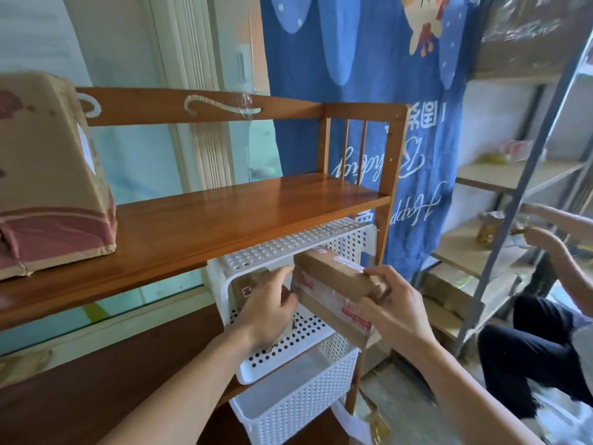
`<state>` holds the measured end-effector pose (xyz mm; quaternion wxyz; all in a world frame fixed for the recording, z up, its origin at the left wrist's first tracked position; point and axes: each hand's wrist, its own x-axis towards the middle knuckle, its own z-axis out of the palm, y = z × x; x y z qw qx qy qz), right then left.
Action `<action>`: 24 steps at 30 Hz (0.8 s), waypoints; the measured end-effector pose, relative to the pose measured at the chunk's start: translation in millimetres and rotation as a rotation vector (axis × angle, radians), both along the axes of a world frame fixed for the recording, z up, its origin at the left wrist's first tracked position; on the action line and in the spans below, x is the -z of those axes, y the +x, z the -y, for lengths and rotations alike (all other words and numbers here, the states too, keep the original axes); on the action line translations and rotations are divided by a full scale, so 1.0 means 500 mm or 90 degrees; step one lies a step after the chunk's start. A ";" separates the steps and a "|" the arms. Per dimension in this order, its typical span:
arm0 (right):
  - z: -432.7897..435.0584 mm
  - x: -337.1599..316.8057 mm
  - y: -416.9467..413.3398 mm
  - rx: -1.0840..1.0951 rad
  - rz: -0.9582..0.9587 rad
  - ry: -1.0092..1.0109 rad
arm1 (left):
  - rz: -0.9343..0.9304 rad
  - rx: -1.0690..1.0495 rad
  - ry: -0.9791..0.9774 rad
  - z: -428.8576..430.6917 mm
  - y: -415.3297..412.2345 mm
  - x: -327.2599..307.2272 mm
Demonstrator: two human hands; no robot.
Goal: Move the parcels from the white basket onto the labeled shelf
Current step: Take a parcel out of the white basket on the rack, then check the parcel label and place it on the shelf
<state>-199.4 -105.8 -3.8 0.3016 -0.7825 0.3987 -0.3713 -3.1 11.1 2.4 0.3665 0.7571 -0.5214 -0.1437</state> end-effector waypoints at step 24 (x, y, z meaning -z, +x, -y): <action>-0.845 -0.140 0.317 -0.614 0.304 0.154 | -0.186 -0.346 -0.512 -1.063 0.113 -0.124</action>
